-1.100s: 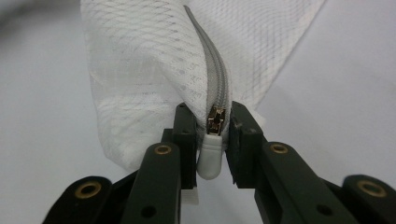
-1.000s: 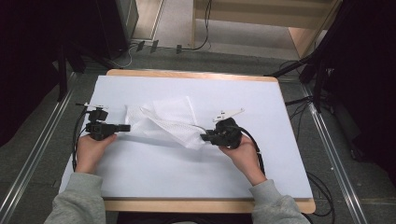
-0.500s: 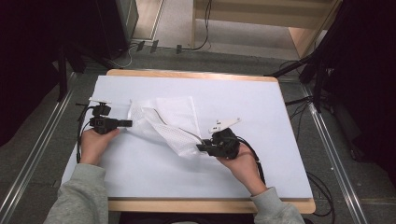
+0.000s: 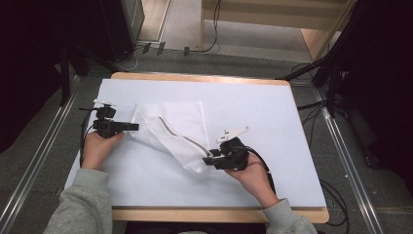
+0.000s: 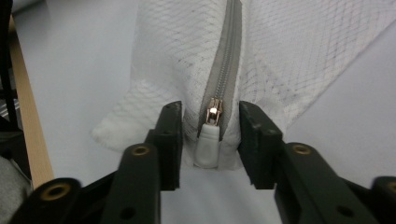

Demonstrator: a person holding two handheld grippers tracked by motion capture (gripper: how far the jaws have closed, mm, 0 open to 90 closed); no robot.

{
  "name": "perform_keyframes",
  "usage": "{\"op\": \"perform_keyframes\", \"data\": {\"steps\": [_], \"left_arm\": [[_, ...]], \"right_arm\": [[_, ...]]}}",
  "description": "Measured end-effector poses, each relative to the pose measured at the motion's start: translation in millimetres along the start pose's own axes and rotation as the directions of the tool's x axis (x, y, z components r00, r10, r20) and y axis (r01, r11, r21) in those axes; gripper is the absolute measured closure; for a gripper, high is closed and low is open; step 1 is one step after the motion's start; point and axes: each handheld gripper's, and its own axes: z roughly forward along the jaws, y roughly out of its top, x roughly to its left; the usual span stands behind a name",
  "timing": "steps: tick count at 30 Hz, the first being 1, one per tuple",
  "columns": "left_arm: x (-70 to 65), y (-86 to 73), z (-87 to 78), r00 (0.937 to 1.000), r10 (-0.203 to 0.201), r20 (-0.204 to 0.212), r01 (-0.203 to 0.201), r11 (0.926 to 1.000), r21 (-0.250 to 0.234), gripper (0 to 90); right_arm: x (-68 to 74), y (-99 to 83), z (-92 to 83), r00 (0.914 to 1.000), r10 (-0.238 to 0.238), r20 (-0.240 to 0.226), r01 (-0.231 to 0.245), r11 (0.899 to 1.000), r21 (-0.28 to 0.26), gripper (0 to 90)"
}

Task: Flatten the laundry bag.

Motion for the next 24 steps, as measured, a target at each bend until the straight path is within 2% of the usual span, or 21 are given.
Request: {"op": "perform_keyframes", "data": {"steps": [2, 5, 9, 12, 15, 19, 24], "left_arm": [[-1.6, 0.0, -2.1, 0.9998, 0.011, -0.016, -0.011, 0.9999, -0.002, 61.0], [-2.4, 0.9, -7.5, 1.0, 0.005, -0.001, -0.005, 0.9999, -0.016, 56.6], [-6.0, 1.3, -15.4, 0.9999, 0.016, 0.0, -0.016, 0.9993, -0.033, 54.1], [-9.6, 1.2, -22.1, 0.9996, 0.029, 0.004, -0.028, 0.9987, -0.043, 53.2], [-13.8, 0.1, -26.0, 0.9992, 0.039, 0.003, -0.039, 0.9981, -0.048, 52.2], [-20.0, -1.4, -28.9, 0.9987, 0.05, 0.011, -0.05, 0.9974, -0.052, 52.0], [-31.0, -3.5, -24.8, 0.9967, 0.077, 0.025, -0.076, 0.9962, -0.043, 51.8]], "right_arm": [[-1.1, 0.4, -1.4, 1.0, 0.009, -0.001, -0.009, 1.0, 0.003, 58.9], [-2.6, 5.3, -11.7, 0.9999, 0.012, -0.004, -0.012, 1.0, -0.005, 51.6], [-4.4, 9.7, -22.4, 0.9999, 0.013, 0.003, -0.013, 0.999, -0.039, 51.5], [-6.3, 10.5, -23.8, 0.9997, 0.017, 0.015, -0.016, 0.999, -0.049, 52.4], [-11.5, 9.0, -16.4, 0.9991, 0.008, 0.043, -0.007, 1.0, -0.028, 53.5], [-16.3, 8.4, -10.5, 0.9985, 0.018, 0.052, -0.018, 1.0, -0.017, 54.7], [-28.4, 9.5, -0.4, 0.9966, 0.036, 0.075, -0.035, 0.999, -0.006, 57.0]]}}
